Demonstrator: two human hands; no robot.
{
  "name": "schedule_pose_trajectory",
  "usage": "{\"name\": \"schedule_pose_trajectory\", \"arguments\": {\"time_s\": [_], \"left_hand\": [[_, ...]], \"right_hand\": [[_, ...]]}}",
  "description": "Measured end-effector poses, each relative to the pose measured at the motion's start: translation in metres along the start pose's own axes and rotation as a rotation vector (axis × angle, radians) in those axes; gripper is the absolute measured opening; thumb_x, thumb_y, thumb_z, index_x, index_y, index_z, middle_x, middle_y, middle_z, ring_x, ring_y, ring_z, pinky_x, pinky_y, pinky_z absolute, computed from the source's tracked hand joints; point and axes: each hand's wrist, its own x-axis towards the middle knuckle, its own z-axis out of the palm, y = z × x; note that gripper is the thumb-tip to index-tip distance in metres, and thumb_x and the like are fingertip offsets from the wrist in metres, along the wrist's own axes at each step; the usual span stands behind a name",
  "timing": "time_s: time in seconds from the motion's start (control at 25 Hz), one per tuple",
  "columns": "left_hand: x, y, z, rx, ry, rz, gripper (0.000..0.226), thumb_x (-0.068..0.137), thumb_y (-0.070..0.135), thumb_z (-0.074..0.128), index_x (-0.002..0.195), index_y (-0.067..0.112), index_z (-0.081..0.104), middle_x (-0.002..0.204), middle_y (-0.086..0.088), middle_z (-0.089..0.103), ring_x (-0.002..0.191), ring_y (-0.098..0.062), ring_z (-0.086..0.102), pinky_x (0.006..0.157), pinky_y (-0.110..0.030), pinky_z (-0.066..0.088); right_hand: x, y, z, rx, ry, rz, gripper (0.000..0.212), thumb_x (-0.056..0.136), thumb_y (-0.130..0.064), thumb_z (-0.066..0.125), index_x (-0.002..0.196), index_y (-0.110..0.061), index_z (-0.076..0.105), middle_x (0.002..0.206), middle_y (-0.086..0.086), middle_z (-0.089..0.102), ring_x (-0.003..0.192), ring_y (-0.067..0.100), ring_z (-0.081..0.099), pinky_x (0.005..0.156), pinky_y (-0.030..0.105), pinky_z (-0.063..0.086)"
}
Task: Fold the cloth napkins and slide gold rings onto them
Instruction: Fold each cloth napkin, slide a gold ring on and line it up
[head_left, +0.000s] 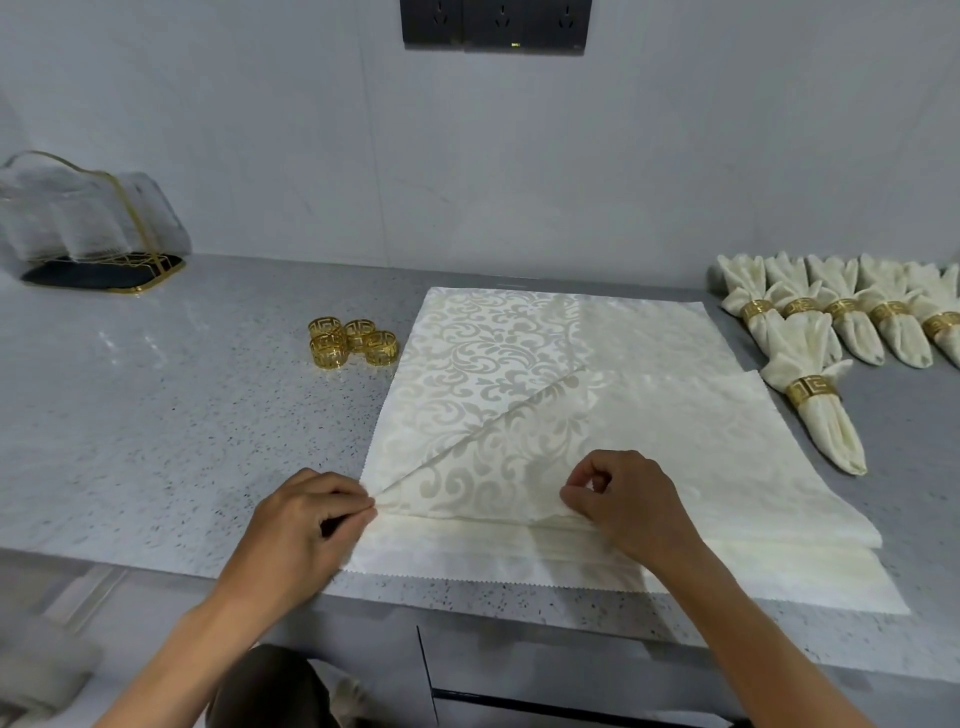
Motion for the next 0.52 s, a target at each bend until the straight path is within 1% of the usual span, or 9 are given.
{"name": "schedule_pose_trajectory", "arguments": {"time_s": [0.08,0.16,0.2,0.24,0.28,0.32,0.4,0.48,0.52], "left_hand": [[0.001,0.011,-0.005,0.153,0.011,0.024,0.036,0.083,0.041,0.050,0.082,0.021,0.080,0.094,0.013,0.072,0.092,-0.007,0.054,0.084,-0.040,0.050],[0.015,0.035,-0.003,0.304,-0.020,0.104,0.039,0.087,0.036,0.042,0.094,0.020,0.078,0.111,0.008,0.071,0.111,-0.016,0.052,0.102,-0.051,0.039],[0.028,0.051,0.003,0.303,-0.089,0.123,0.047,0.091,0.038,0.035,0.112,0.019,0.072,0.126,0.006,0.065,0.124,-0.017,0.047,0.112,-0.050,0.030],[0.042,0.065,0.014,0.264,-0.188,0.123,0.058,0.094,0.042,0.024,0.132,0.017,0.060,0.142,0.004,0.053,0.137,-0.017,0.037,0.119,-0.044,0.019],[0.057,0.076,0.028,0.204,-0.297,0.105,0.069,0.094,0.048,0.011,0.147,0.016,0.042,0.155,0.004,0.036,0.146,-0.015,0.022,0.121,-0.035,0.007],[0.069,0.081,0.044,0.164,-0.393,0.085,0.076,0.091,0.052,0.001,0.154,0.017,0.025,0.162,0.004,0.020,0.150,-0.013,0.008,0.120,-0.030,-0.002],[0.083,0.079,0.075,0.178,-0.515,0.088,0.078,0.089,0.055,-0.006,0.157,0.019,0.004,0.165,0.005,-0.001,0.150,-0.009,-0.007,0.120,-0.030,-0.009],[0.084,0.072,0.090,0.225,-0.559,0.084,0.075,0.090,0.055,-0.007,0.157,0.022,-0.003,0.164,0.008,-0.009,0.149,-0.005,-0.013,0.121,-0.032,-0.008],[0.083,0.069,0.093,0.244,-0.551,0.090,0.077,0.088,0.056,-0.009,0.157,0.022,-0.004,0.164,0.009,-0.010,0.148,-0.005,-0.014,0.121,-0.032,-0.008]], "right_hand": [[-0.002,0.001,0.002,-0.042,0.012,-0.028,0.014,0.081,-0.030,0.073,0.070,-0.031,0.064,0.064,-0.013,0.054,0.060,0.004,0.051,0.057,0.018,0.036],[-0.006,0.003,0.005,-0.134,0.044,-0.081,0.012,0.087,-0.036,0.067,0.076,-0.033,0.062,0.075,-0.013,0.053,0.067,0.004,0.052,0.059,0.019,0.035],[-0.009,0.004,0.007,-0.178,0.062,-0.104,0.012,0.090,-0.038,0.062,0.080,-0.033,0.062,0.080,-0.013,0.051,0.070,0.004,0.052,0.060,0.020,0.036],[-0.012,0.003,0.009,-0.210,0.081,-0.118,0.012,0.093,-0.039,0.059,0.084,-0.033,0.062,0.084,-0.012,0.049,0.073,0.005,0.052,0.062,0.021,0.038],[-0.015,0.002,0.011,-0.233,0.093,-0.124,0.013,0.095,-0.040,0.056,0.088,-0.031,0.062,0.086,-0.011,0.048,0.076,0.007,0.052,0.065,0.024,0.042],[-0.018,0.002,0.012,-0.254,0.103,-0.133,0.015,0.097,-0.039,0.053,0.091,-0.029,0.063,0.088,-0.009,0.048,0.078,0.008,0.053,0.066,0.027,0.045],[-0.025,0.003,0.013,-0.330,0.121,-0.172,0.018,0.098,-0.037,0.051,0.092,-0.025,0.063,0.087,-0.008,0.048,0.075,0.012,0.053,0.061,0.030,0.046],[-0.025,-0.002,0.013,-0.454,0.141,-0.215,0.021,0.098,-0.035,0.052,0.087,-0.021,0.064,0.087,-0.008,0.050,0.074,0.013,0.052,0.054,0.028,0.042],[-0.019,-0.009,0.012,-0.483,0.152,-0.251,0.024,0.098,-0.034,0.052,0.085,-0.020,0.066,0.088,-0.007,0.052,0.076,0.014,0.052,0.055,0.027,0.041]]}}
